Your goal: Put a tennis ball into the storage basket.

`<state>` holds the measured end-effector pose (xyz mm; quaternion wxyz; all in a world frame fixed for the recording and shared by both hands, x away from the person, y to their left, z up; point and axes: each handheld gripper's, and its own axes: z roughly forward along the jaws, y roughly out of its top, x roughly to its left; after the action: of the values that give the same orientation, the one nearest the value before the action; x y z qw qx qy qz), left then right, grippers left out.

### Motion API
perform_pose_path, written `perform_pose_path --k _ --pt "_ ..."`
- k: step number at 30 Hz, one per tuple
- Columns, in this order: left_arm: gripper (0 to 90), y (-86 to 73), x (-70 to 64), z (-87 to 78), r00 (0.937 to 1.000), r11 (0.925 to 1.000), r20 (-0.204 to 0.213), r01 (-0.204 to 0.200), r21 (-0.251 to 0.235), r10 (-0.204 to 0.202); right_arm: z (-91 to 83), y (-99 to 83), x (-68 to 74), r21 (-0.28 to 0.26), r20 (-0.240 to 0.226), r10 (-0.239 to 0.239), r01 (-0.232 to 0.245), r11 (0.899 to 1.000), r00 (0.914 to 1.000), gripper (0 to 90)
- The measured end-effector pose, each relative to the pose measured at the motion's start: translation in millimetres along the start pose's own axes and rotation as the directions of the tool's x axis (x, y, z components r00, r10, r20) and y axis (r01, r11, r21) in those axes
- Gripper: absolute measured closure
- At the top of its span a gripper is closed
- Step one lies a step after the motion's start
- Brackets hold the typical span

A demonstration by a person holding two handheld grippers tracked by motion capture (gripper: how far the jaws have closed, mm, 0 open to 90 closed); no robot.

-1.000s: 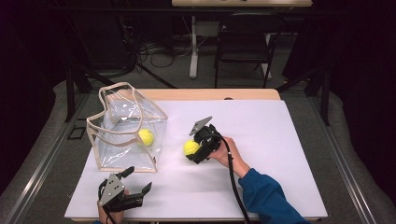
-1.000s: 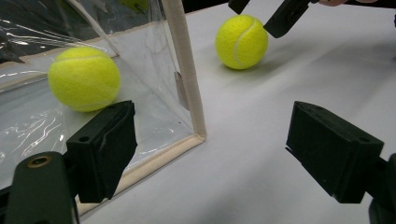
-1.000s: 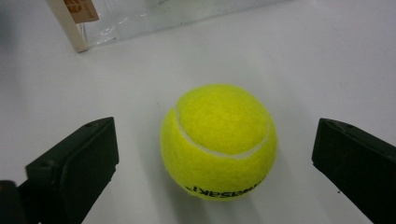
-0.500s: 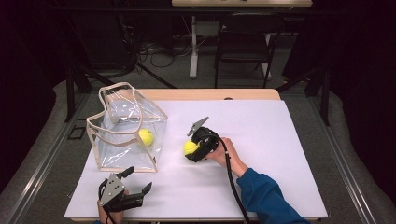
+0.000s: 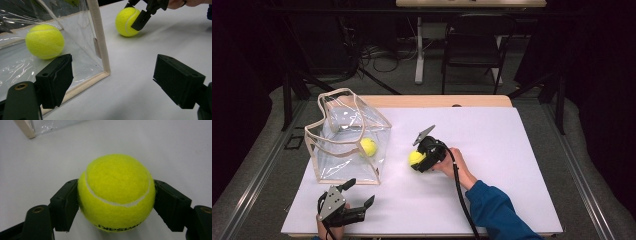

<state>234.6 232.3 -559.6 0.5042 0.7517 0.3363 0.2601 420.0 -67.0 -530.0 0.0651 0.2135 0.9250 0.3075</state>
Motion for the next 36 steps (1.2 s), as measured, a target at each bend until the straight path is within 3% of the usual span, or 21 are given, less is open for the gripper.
perform_pose_path --k 36 --pt "16.0 0.1 -0.3 -0.1 1.0000 1.0000 0.003 -0.002 0.001 0.002 -17.4 1.0 5.8 -0.074 0.033 -0.005 0.008 0.997 0.9994 25.7"
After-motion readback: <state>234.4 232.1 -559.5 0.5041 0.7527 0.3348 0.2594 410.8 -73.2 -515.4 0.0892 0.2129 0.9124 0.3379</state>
